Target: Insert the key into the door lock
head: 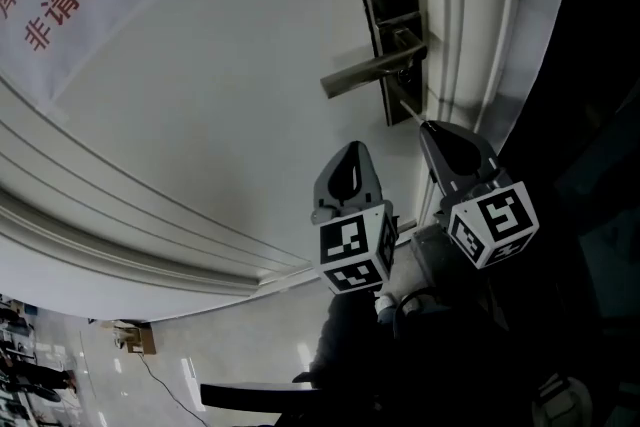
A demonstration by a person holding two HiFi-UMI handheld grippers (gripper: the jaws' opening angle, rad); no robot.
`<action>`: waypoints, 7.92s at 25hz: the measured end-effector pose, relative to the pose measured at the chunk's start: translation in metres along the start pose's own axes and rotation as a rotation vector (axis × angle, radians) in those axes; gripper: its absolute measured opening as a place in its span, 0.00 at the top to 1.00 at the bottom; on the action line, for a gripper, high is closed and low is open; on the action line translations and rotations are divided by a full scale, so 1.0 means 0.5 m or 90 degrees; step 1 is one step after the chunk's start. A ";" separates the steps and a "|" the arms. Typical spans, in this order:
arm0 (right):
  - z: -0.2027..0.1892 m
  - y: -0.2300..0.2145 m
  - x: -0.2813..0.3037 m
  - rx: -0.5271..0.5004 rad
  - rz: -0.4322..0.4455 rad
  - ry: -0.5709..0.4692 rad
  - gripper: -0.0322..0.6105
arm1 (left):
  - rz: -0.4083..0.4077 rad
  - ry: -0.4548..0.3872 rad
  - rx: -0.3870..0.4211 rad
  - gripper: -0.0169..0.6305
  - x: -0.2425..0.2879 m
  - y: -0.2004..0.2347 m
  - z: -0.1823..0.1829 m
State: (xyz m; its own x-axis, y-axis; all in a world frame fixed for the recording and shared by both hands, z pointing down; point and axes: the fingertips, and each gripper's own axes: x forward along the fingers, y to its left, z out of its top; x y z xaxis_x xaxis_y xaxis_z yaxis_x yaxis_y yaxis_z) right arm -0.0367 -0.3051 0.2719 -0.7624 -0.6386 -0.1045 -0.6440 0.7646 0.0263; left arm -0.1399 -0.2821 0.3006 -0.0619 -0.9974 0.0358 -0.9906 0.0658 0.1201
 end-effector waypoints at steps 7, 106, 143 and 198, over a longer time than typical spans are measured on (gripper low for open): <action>0.030 -0.029 0.033 -0.186 -0.056 -0.002 0.93 | -0.002 0.003 0.027 0.97 0.035 0.017 0.011; 0.015 -0.032 0.105 -0.943 -0.128 0.232 0.93 | -0.085 0.057 -0.006 0.97 0.066 0.023 -0.053; 0.014 -0.032 0.112 -0.947 -0.128 0.236 0.93 | -0.096 0.060 -0.005 0.97 0.073 0.022 -0.053; 0.014 -0.033 0.119 -0.947 -0.126 0.240 0.93 | -0.100 0.065 -0.005 0.97 0.080 0.024 -0.056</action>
State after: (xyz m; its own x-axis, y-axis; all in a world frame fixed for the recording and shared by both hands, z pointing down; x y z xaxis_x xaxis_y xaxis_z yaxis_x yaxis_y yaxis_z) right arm -0.0707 -0.3551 0.2581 -0.4848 -0.8745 0.0168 -0.0385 0.0405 0.9984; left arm -0.1511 -0.3205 0.3314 0.1071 -0.9875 0.1156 -0.9860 -0.0905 0.1403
